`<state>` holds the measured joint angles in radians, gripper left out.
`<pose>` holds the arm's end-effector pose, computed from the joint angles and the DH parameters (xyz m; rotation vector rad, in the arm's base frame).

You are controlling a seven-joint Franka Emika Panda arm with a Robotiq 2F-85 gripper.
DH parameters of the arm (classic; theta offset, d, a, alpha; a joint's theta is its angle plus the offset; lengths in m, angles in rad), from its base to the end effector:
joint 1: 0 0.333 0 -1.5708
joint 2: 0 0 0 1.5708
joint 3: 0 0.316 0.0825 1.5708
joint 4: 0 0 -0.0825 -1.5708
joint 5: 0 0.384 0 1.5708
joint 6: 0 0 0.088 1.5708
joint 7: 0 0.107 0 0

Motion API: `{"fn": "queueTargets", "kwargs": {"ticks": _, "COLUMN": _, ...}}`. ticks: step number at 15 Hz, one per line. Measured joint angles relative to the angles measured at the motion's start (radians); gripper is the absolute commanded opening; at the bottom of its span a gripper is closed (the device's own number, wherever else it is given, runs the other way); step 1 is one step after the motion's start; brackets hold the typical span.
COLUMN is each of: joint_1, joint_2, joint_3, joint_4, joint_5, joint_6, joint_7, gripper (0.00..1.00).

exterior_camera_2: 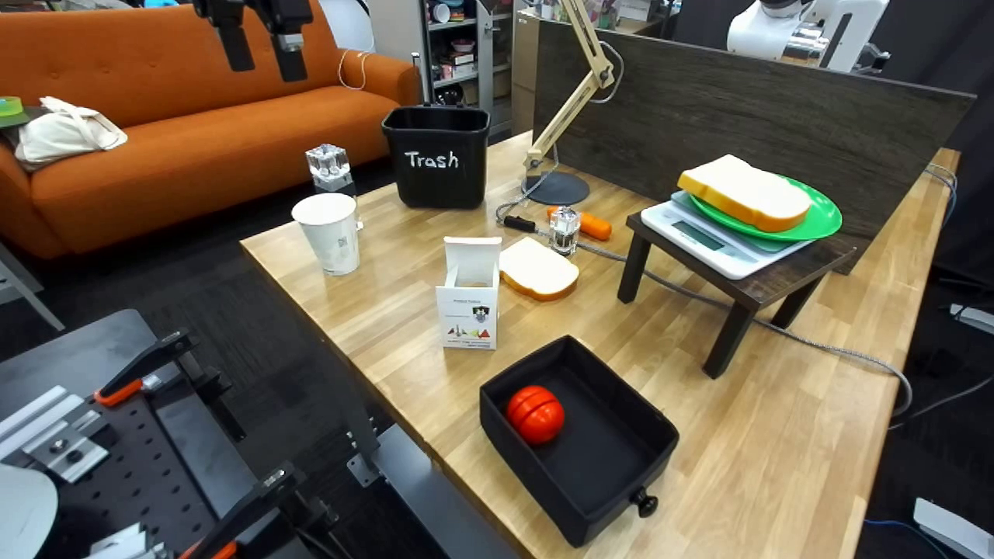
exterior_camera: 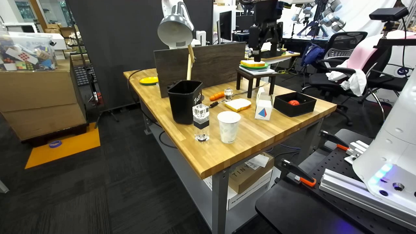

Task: Place the tomato toy on the slice of bread

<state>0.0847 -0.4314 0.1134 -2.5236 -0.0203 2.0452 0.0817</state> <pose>0.3924 0.0778 0.4228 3.0647 0.1759 -0.0621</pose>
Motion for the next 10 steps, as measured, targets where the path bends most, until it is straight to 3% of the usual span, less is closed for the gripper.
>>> {"fn": "queueTargets", "kwargs": {"ticks": 5, "joint_1": -0.015, "joint_2": 0.0, "joint_3": -0.012, "joint_4": -0.017, "joint_5": -0.019, "joint_6": 0.0, "joint_7": 0.012, "gripper": 1.0}}
{"fn": "queueTargets", "kwargs": {"ticks": 10, "joint_1": -0.104, "joint_2": -0.019, "joint_3": -0.083, "joint_4": -0.069, "joint_5": -0.131, "joint_6": 0.003, "joint_7": 0.01, "gripper": 1.0}}
